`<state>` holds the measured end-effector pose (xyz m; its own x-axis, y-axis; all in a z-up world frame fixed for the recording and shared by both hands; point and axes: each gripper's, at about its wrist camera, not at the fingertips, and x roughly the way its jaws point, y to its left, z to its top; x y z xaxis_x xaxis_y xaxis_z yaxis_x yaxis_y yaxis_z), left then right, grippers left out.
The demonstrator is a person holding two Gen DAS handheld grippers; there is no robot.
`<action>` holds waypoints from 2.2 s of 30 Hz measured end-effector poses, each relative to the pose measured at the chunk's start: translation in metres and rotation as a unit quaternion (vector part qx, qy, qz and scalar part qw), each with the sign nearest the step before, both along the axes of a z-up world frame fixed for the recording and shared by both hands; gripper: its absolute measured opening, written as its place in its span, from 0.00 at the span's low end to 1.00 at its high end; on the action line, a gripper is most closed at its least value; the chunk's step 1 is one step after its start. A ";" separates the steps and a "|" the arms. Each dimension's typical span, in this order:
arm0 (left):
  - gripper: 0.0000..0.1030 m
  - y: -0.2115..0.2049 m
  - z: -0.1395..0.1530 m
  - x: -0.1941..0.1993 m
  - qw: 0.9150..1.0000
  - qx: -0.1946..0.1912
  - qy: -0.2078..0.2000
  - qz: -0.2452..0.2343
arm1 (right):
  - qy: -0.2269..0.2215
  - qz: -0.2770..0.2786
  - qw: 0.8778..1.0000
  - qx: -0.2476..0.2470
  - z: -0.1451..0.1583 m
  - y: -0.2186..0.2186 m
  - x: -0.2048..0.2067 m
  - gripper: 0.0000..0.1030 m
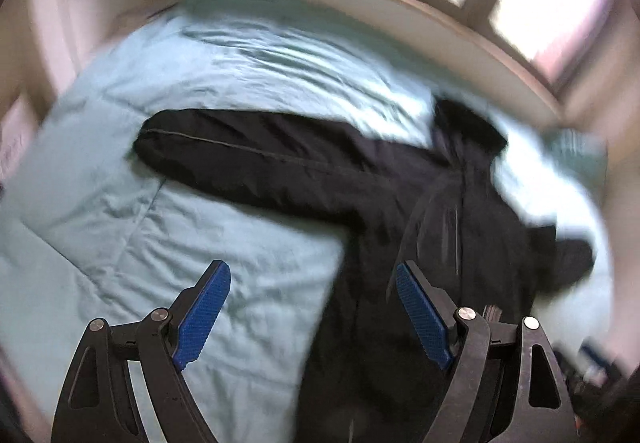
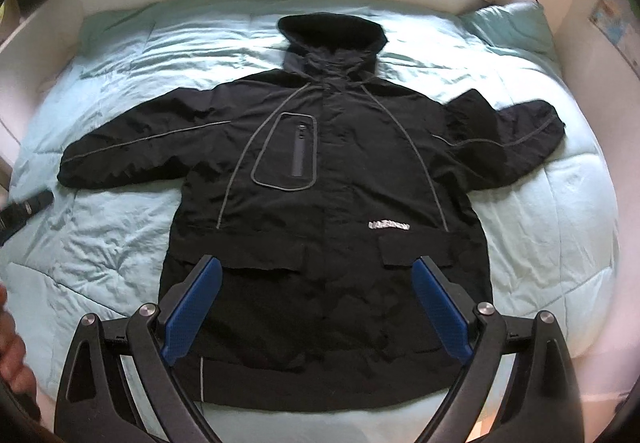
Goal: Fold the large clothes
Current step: 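Grasp the black sleeve cuff with the left tool and lift it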
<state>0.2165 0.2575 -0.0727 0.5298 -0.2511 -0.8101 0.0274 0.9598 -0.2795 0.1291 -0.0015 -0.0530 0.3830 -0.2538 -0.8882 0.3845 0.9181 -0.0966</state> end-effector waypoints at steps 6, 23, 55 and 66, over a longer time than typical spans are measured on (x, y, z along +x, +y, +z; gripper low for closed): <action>0.83 0.093 -0.043 0.073 0.992 -0.021 -0.030 0.120 | 0.039 0.022 0.999 -0.010 -0.026 0.018 0.046 0.94; 0.83 0.213 -0.207 0.235 0.959 -0.057 0.071 0.269 | 0.150 0.061 0.987 -0.012 -0.123 0.031 0.152 0.94; 0.12 -0.206 -0.046 0.141 0.962 -0.050 -0.117 -0.240 | 0.121 -0.034 0.991 0.047 -0.135 -0.094 0.095 0.94; 0.13 -0.347 -0.198 0.136 0.948 -0.005 0.044 -0.316 | 0.137 -0.085 0.986 0.050 -0.158 -0.179 0.073 0.94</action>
<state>0.3523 -0.0899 -0.2703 0.2013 -0.5032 -0.8404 0.5719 0.7569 -0.3162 0.2024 -0.1804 -0.2114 0.0841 -0.2005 -0.9761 0.5060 0.8524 -0.1316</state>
